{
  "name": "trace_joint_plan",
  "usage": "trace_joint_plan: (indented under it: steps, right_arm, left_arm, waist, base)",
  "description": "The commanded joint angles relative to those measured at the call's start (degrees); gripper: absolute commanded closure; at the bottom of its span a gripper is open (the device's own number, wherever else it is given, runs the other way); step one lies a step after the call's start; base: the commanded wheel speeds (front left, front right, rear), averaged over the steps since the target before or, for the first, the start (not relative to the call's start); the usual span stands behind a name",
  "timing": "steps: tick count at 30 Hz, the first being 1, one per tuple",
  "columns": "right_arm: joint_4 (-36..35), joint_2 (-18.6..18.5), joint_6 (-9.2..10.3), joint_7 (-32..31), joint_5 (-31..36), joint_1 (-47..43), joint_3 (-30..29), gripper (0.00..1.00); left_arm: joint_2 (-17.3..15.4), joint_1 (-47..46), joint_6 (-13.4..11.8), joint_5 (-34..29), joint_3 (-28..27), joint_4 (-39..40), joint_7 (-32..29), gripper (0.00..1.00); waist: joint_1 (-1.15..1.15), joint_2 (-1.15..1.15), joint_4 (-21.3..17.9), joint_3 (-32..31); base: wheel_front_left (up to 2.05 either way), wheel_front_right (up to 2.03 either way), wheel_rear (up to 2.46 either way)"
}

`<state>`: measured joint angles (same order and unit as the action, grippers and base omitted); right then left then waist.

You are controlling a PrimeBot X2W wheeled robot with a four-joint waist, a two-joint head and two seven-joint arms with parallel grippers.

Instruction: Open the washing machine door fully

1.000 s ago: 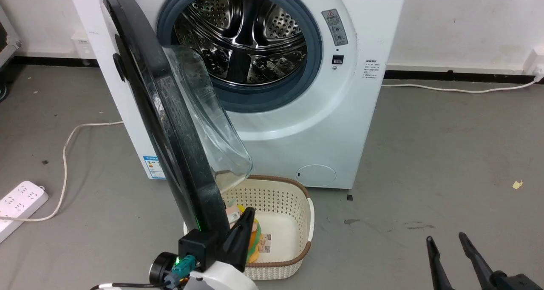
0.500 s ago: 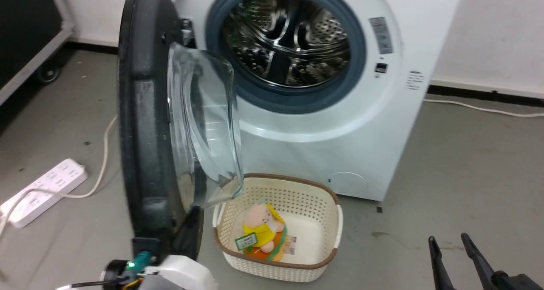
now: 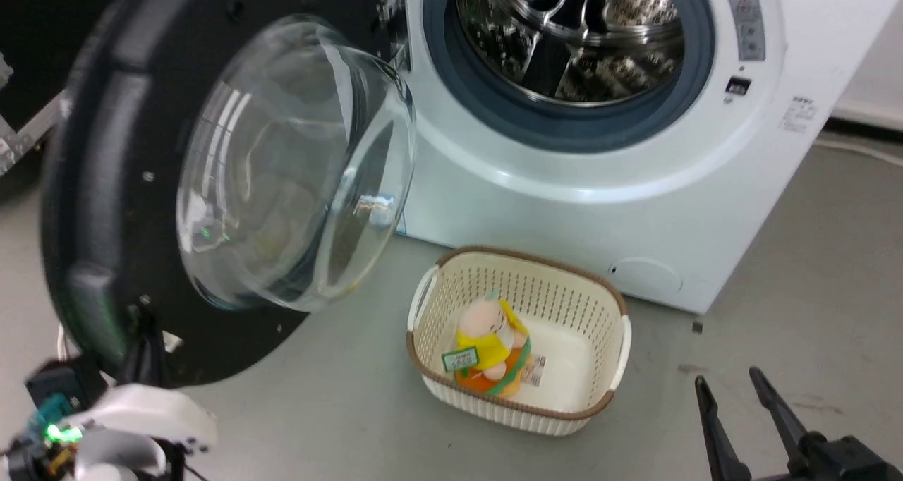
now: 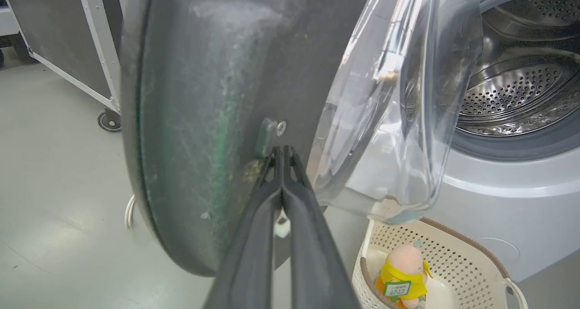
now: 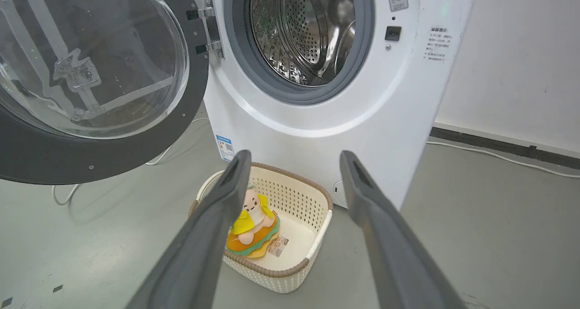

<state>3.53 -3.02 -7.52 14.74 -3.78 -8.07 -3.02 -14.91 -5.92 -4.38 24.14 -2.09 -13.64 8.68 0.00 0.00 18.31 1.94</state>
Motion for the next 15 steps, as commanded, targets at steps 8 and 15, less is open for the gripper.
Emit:
trace_joint_plan:
  steps: [8, 15]
  right_arm:
    - [-0.83, 0.14, 0.03, 0.26, 3.06, 4.42, -0.66, 0.0]
    - [-1.24, 0.14, 0.03, 0.26, 4.66, 5.97, -1.03, 0.0]
  left_arm:
    - [-4.95, -8.24, 1.49, 2.48, -3.66, -6.29, 0.02, 1.0]
    - [-10.3, -14.43, 2.78, 5.71, -8.29, -14.1, 0.04, 1.0]
  waist:
    - [0.0, 0.0, -0.43, 7.82]
    - [0.0, 0.0, -1.75, 11.66]
  base:
    - [0.0, 0.0, 0.0]
    - [0.0, 0.0, 0.0]
